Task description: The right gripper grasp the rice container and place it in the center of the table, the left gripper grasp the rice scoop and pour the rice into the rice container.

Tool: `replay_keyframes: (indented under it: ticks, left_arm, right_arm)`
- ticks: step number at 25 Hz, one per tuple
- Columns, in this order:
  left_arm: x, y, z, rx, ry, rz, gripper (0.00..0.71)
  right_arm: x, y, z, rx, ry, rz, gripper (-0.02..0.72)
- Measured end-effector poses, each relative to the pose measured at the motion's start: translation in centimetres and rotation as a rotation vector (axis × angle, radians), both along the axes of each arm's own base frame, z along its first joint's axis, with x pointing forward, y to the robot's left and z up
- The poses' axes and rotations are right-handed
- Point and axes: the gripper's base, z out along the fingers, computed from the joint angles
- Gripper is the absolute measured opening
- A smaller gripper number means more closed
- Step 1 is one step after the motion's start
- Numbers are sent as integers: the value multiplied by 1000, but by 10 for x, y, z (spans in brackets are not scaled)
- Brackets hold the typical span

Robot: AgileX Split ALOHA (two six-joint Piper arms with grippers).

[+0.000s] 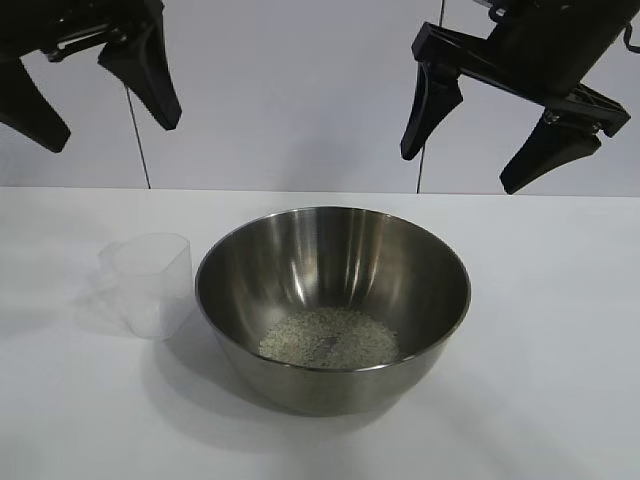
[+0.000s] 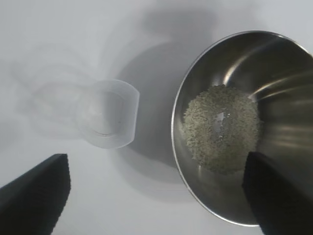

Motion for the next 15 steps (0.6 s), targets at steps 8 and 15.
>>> replay_keyframes:
  ticks: [8,15]
  left_arm:
    - [5,-6,-2,-39,32,-12,689]
    - [5,-7,-2,-41,32,-13,689]
  right_arm:
    - [0,1,0,11,-1,-4,652]
    - [0,1,0,11,-1,-4,652]
